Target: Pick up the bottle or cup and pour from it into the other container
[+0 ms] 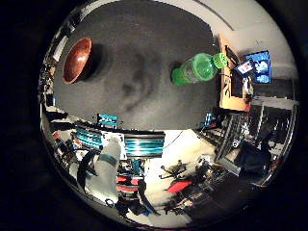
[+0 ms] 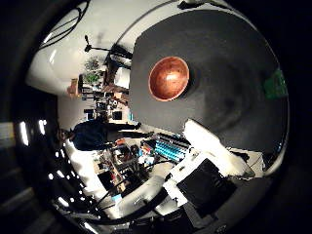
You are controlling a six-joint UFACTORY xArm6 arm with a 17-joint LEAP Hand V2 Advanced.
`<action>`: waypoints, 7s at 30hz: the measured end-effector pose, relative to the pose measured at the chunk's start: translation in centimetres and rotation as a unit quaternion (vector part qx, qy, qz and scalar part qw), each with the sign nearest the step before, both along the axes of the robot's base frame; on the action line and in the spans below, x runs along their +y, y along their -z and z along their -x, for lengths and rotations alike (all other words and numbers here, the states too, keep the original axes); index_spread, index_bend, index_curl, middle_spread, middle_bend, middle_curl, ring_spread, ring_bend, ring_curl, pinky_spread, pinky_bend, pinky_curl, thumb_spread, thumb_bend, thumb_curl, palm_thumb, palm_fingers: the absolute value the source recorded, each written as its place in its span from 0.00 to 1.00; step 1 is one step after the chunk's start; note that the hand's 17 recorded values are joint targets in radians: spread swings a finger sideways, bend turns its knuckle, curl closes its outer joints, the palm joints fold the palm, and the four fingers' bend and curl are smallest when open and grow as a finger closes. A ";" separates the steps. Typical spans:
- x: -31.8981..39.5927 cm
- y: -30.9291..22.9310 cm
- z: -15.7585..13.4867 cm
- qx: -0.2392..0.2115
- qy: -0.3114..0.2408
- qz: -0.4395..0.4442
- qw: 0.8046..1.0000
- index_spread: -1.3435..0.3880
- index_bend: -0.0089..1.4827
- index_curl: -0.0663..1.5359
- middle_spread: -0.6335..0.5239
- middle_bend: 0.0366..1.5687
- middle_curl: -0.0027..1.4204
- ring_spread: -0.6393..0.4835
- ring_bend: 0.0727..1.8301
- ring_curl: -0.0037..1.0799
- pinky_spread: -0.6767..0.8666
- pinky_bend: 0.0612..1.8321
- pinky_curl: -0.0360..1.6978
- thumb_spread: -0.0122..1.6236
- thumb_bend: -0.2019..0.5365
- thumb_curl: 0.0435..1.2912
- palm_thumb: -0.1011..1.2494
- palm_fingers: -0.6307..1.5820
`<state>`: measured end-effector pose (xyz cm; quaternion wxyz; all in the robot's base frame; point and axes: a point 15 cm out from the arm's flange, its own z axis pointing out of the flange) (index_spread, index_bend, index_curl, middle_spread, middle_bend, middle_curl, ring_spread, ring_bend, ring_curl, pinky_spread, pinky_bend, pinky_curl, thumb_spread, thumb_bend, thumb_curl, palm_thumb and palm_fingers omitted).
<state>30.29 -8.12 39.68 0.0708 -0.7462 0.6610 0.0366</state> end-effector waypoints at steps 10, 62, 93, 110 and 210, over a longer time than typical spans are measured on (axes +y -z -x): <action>0.3 -0.6 0.7 -0.013 -0.013 -0.043 0.999 0.60 0.12 0.24 0.57 0.11 0.23 0.74 0.07 0.20 0.73 0.25 0.08 0.64 0.23 0.26 0.59 0.39; -29.4 7.7 -0.4 -0.269 0.233 -0.346 0.868 0.65 0.11 0.20 0.69 0.14 0.24 0.74 0.20 0.24 0.73 0.44 0.03 0.60 0.23 0.21 0.44 0.31; -28.8 17.8 -1.3 -0.226 0.235 -0.416 0.849 0.66 0.11 0.21 0.68 0.14 0.23 0.74 0.20 0.24 0.72 0.44 0.03 0.58 0.23 0.22 0.44 0.31; -26.3 19.3 -3.7 -0.208 0.202 -0.433 0.854 0.68 0.11 0.20 0.62 0.18 0.24 0.67 0.28 0.25 0.69 0.47 0.02 0.59 0.24 0.22 0.48 0.36; 10.2 -0.6 -4.7 -0.028 -0.247 0.113 0.962 0.65 0.76 0.60 0.41 0.82 0.64 0.32 0.67 0.90 0.28 0.67 0.65 0.31 0.25 0.72 0.90 0.77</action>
